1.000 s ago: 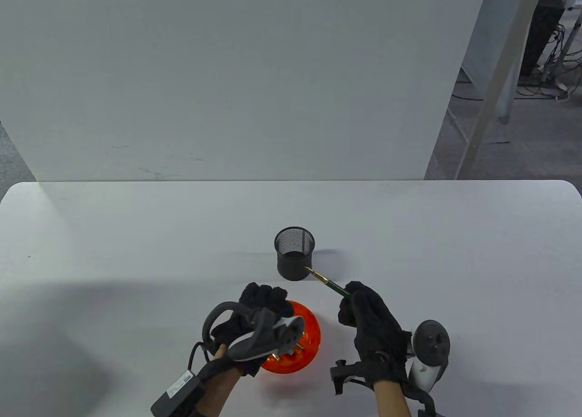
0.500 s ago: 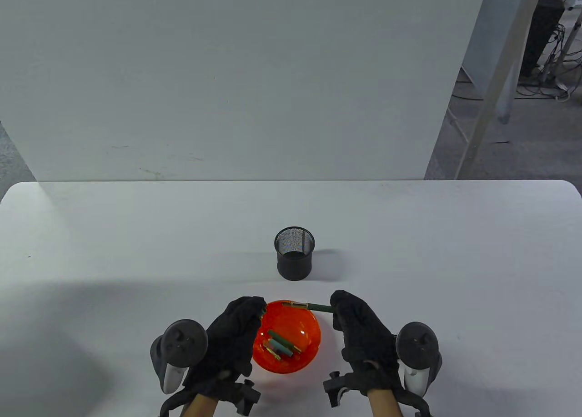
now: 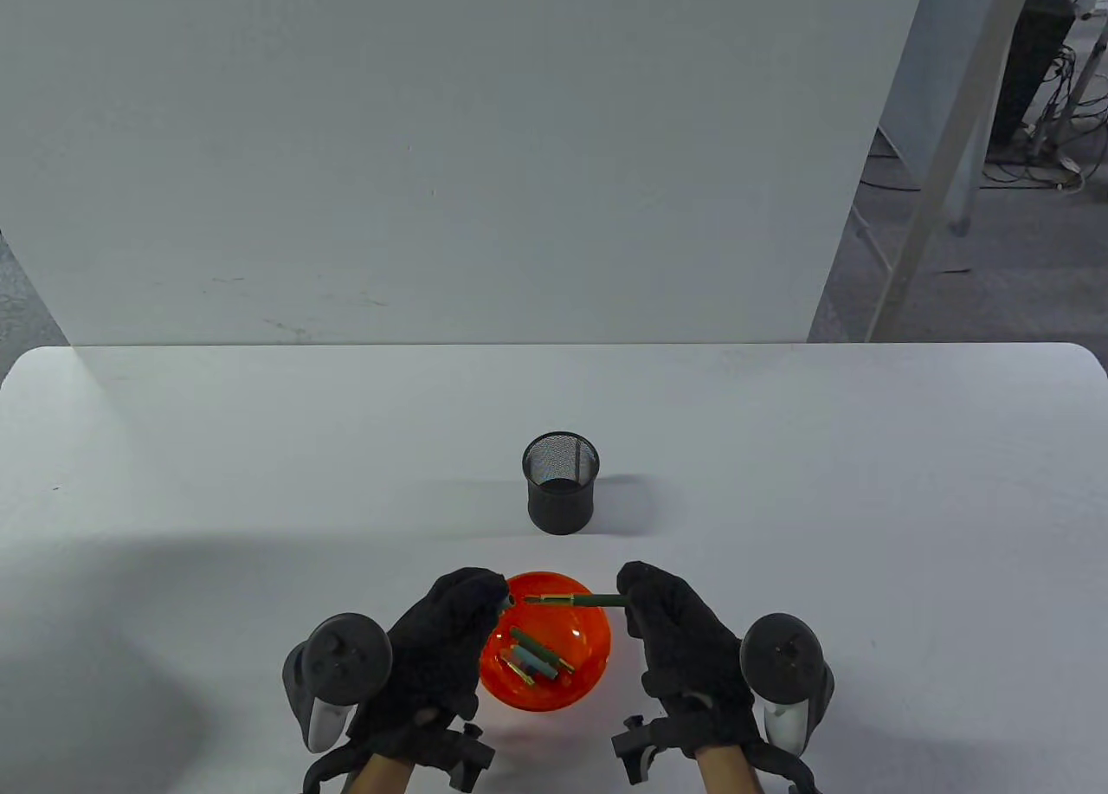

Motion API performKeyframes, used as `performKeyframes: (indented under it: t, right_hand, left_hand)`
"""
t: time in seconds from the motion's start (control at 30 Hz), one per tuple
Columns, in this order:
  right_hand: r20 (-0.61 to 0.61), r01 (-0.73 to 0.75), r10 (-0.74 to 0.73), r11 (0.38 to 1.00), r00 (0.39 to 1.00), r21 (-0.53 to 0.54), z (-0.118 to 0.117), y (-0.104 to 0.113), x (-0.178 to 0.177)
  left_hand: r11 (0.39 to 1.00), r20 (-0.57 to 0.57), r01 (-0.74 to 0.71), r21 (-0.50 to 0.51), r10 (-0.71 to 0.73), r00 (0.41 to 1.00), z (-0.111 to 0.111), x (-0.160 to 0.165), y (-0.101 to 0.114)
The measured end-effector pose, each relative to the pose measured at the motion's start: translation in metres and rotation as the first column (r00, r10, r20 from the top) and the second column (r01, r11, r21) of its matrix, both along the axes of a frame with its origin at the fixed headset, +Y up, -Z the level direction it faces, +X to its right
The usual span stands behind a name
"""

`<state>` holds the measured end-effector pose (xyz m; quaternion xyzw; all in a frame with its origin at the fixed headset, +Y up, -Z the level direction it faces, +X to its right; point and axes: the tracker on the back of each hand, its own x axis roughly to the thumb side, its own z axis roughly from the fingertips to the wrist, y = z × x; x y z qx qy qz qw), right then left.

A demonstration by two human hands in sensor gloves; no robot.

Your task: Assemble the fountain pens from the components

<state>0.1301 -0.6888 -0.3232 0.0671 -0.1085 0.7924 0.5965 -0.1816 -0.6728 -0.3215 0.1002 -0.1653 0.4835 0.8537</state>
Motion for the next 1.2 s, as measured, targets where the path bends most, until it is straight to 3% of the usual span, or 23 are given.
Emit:
performKeyframes:
  t: [0.47, 0.7, 0.8, 0.93, 1.03, 1.13, 1.2]
  right_hand:
    - [-0.033, -0.048, 0.048, 0.999, 0.998, 0.003, -0.001, 0.0, -0.005]
    - [-0.047, -0.217, 0.219, 0.975, 0.975, 0.043, 0.0, 0.003, -0.014]
    - [-0.076, -0.274, 0.278, 0.96, 0.957, 0.062, 0.002, 0.003, -0.022]
    - [-0.103, -0.266, 0.267, 0.964, 0.958, 0.026, 0.001, 0.001, -0.023]
    - [-0.118, -0.149, 0.145, 0.988, 0.982, -0.028, 0.001, 0.001, -0.02]
    - [-0.096, -0.215, 0.214, 0.977, 0.972, -0.008, 0.003, 0.002, -0.019]
    - [-0.113, -0.211, 0.207, 0.977, 0.972, -0.024, -0.002, 0.0, -0.02]
  left_hand:
    - [0.998, 0.021, 0.063, 0.008, -0.063, 0.998, 0.0, 0.001, 0.0]
    - [0.94, -0.007, 0.327, 0.094, -0.328, 0.945, 0.004, 0.015, 0.001]
    - [0.921, 0.013, 0.374, 0.105, -0.377, 0.926, 0.007, 0.024, 0.0]
    - [0.924, 0.037, 0.375, 0.075, -0.379, 0.925, 0.008, 0.03, -0.003]
    - [0.949, 0.057, 0.305, 0.077, -0.31, 0.949, 0.011, 0.037, -0.001]
    - [0.934, 0.07, 0.345, 0.089, -0.352, 0.933, 0.009, 0.041, -0.003]
    - [0.945, 0.081, 0.323, 0.046, -0.326, 0.942, 0.003, 0.038, -0.008]
